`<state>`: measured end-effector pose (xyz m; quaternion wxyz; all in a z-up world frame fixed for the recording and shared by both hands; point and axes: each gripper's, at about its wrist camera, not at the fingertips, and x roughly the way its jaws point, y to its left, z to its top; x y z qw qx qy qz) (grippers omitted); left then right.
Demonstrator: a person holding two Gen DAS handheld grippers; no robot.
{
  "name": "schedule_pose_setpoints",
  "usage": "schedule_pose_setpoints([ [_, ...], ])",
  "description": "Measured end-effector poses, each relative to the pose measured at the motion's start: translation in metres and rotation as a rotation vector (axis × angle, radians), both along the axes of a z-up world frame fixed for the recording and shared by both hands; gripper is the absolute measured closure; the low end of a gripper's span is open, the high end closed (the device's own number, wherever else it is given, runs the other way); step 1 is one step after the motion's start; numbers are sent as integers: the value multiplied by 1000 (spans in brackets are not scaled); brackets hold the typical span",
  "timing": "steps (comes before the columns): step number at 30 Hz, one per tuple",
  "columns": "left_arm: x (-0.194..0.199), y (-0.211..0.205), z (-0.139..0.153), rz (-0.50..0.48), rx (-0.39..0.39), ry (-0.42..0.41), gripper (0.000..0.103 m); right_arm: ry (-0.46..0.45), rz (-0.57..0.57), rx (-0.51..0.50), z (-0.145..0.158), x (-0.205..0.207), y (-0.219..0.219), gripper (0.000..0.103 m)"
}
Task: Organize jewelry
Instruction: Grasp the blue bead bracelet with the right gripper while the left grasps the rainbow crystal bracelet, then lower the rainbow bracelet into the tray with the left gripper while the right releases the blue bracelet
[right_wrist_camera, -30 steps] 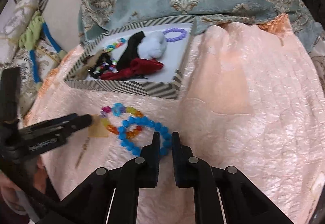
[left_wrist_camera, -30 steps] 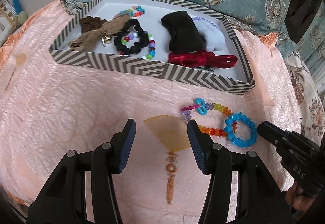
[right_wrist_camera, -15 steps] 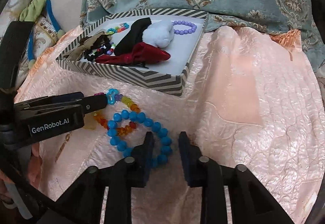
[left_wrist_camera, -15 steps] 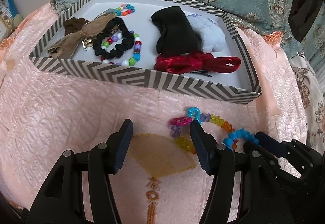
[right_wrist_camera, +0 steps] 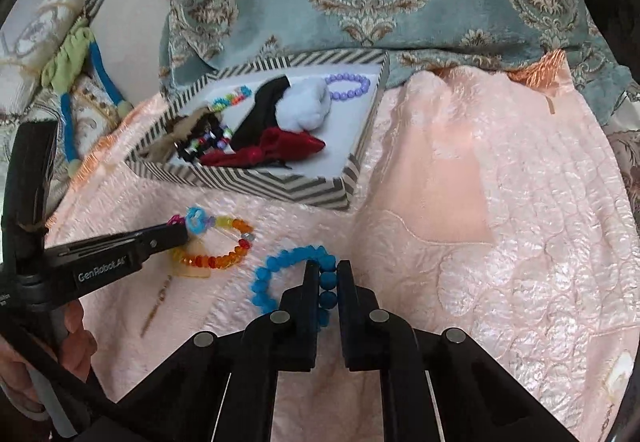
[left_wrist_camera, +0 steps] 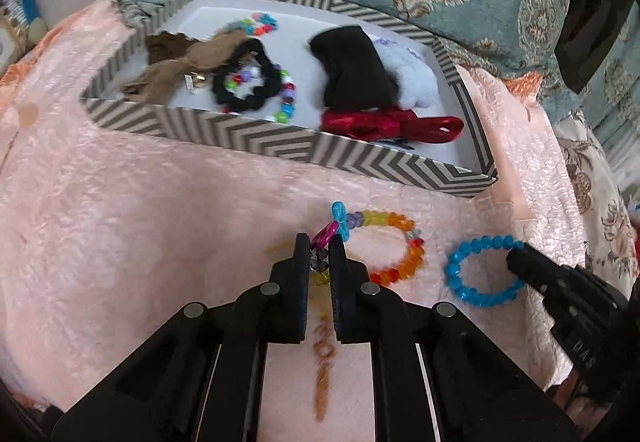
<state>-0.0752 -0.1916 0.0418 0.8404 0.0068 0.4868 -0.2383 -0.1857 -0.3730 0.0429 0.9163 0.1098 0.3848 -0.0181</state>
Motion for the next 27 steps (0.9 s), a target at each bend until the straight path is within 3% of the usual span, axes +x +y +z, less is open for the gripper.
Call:
schedule_pose_setpoints([
  [13,-19,37,50,26,35,-128,95,-54,61,-43,44,-5,28,95],
  [27,-11,53,74,43,60,-192,95,-68,137,-90,68,13,56,95],
])
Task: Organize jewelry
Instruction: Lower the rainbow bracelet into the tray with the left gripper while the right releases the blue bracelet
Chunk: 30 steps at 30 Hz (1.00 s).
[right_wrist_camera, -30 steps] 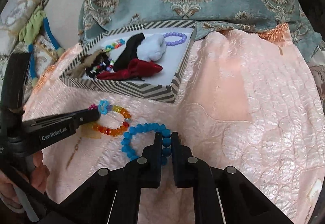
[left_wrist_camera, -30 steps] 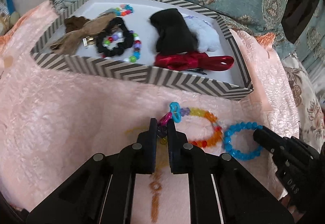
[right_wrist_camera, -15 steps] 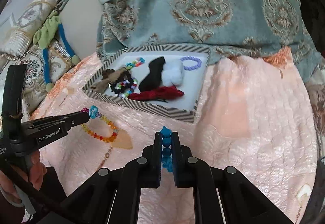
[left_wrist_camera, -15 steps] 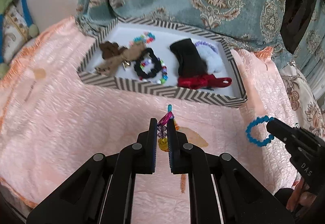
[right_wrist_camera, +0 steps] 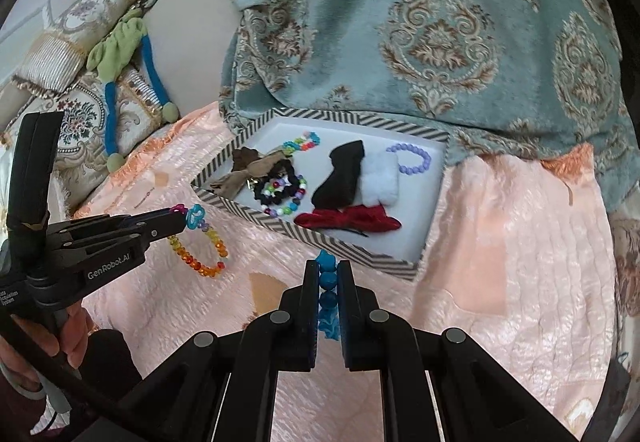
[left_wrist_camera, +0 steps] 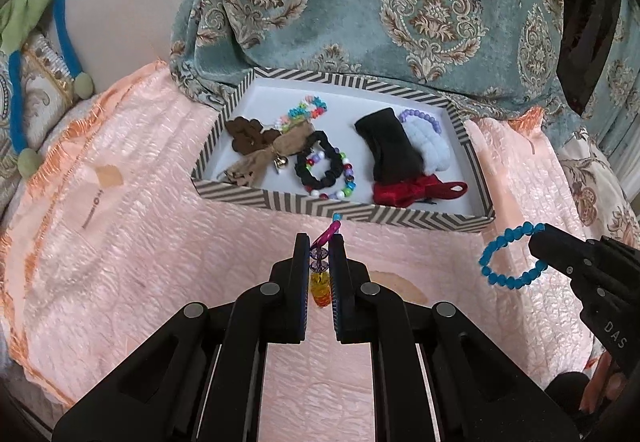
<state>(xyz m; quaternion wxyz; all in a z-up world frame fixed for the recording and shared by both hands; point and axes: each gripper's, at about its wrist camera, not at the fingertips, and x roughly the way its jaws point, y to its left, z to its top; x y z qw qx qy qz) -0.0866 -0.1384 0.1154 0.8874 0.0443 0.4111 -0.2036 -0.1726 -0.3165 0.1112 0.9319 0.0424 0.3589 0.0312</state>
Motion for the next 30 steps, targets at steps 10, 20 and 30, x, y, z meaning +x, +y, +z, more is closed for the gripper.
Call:
schedule_pose_setpoints([
  [10,19,2,2,9,14,-9,95,11,32,-19,4,26,11,95],
  [20,53,6,10,32,21,-11,95,31,46,-10,7,63,9,95],
  [30,111,-4,17,64,34,-3,95,44,69,-3,13,119,12,95],
])
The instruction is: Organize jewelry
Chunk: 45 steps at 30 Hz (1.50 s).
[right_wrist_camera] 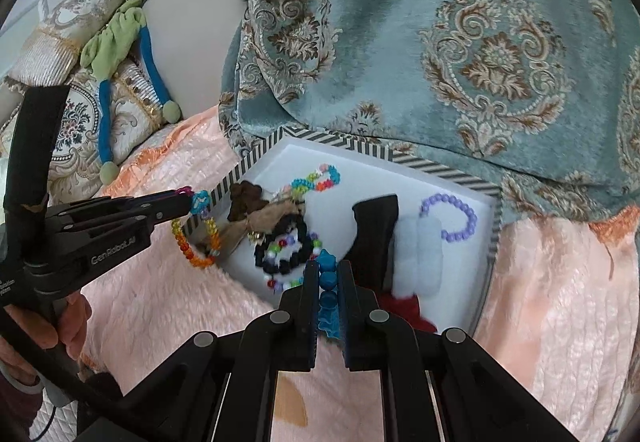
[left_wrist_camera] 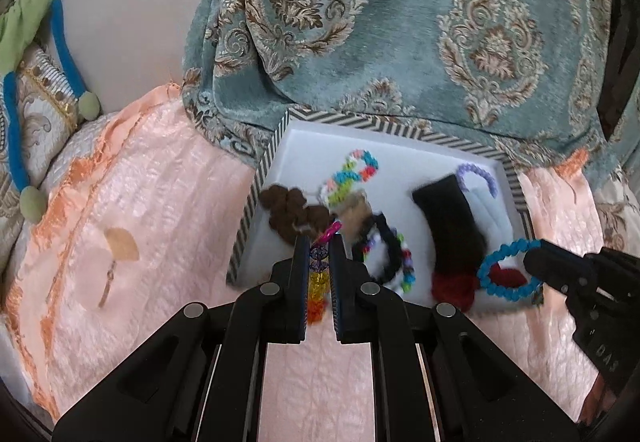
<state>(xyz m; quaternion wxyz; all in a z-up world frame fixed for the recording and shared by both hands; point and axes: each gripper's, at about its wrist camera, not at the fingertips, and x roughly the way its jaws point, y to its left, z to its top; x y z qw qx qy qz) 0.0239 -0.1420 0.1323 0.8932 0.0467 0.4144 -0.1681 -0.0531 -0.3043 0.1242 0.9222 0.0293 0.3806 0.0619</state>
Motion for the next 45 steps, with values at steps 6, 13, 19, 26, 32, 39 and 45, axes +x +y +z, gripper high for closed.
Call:
schedule_pose_setpoints([
  [6,39,-15,2,5,16,-9,95,21,18,-1,-5,41,4,95],
  [13,90,-27,-9,29,16,19,95,68,28,26,-22,93,-4,95],
  [19,120,-37,-23,37,16,37,95,98,13,-20,-41,133,-12,95],
  [26,151,-37,-39,72,27,32,95,62,-67,-49,-46,168,-28,95],
  [32,163,-35,-56,83,38,48,92,80,-125,-47,-59,177,-38,91],
  [39,152,-31,-60,85,16,59,59,71,-131,-7,-54,161,-46,70],
  [45,132,-26,-52,94,20,26,58,45,-136,0,-42,141,-48,69],
])
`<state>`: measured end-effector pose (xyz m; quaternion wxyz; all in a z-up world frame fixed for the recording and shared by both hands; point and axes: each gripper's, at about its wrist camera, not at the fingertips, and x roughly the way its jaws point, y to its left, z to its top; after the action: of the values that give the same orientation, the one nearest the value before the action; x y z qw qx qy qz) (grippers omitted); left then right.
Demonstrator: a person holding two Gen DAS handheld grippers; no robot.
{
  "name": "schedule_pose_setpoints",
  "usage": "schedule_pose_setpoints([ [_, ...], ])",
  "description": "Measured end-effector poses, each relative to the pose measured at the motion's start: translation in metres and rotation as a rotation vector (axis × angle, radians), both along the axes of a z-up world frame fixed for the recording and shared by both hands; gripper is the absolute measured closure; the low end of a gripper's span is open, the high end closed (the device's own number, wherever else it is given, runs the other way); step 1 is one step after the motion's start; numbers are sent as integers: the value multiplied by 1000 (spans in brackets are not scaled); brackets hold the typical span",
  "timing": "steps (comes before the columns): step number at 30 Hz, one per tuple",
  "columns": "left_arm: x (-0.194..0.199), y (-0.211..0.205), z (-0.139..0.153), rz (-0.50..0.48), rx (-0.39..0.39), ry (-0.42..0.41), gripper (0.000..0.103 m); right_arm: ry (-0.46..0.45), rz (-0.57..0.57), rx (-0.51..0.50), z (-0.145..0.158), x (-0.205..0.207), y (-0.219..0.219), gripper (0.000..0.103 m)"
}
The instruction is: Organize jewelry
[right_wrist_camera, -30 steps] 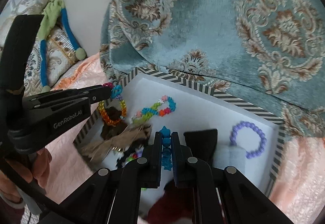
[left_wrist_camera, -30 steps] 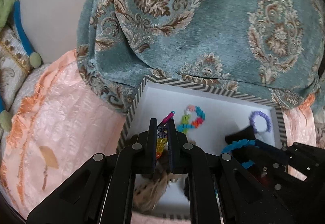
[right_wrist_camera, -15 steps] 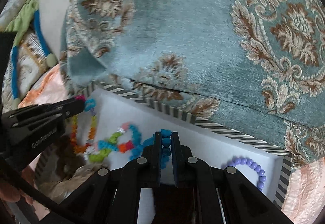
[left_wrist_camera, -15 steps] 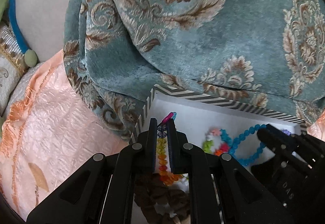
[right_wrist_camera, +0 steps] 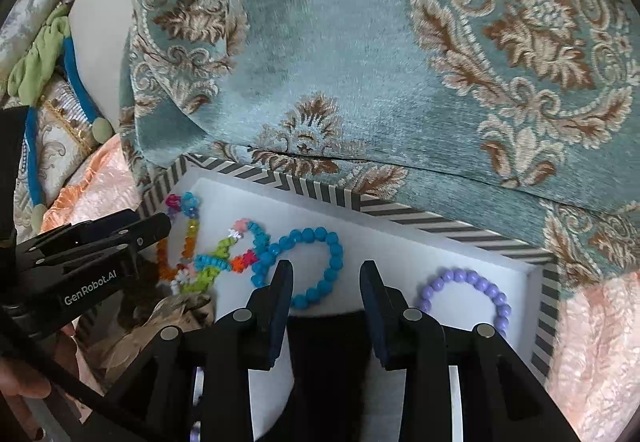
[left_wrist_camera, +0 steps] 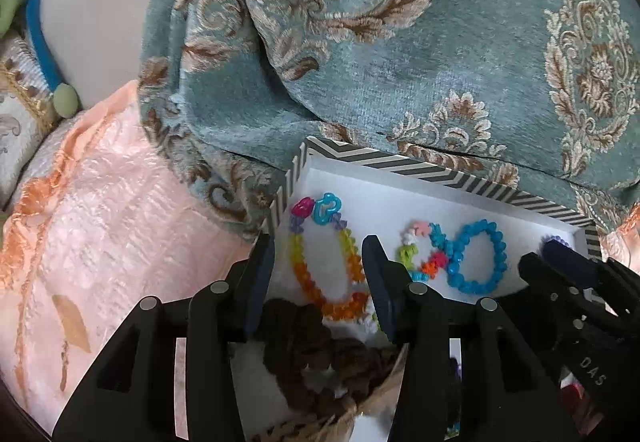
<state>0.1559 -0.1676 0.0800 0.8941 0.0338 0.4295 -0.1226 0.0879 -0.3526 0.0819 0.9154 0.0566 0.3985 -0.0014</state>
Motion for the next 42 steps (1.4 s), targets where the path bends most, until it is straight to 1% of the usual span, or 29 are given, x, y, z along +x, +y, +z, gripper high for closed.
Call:
schedule_pose_setpoints([
  [2,-9,1,4,2,4,-14,58,-14,-13,3,4,-9,0,64],
  [3,-13,1,6,-1,6,-18,58,-19,-20,2,6,-15,0,63],
  [9,-47,3,23,-22,58,-73,58,-44,-47,-5,15,-47,11,62],
  [12,-71,1,31,-34,71,-106,58,-53,-66,1,21,-65,17,62],
  [14,-84,2,36,-41,69,-119,58,-62,-70,9,26,-80,22,61],
  [19,-116,10,44,-39,60,-144,58,-70,-84,-17,32,-109,34,59],
  [26,-156,25,58,-19,51,-183,58,-70,-114,12,35,-140,37,59],
  [30,-174,32,66,-9,29,-191,58,-77,-119,4,40,-156,44,58],
  [34,-192,35,74,-2,19,-211,58,-94,-115,-6,45,-173,52,49],
  [38,-208,38,81,6,28,-238,58,-118,-124,1,53,-188,55,48],
  [42,-218,41,84,15,29,-246,58,-132,-138,4,58,-200,56,48],
])
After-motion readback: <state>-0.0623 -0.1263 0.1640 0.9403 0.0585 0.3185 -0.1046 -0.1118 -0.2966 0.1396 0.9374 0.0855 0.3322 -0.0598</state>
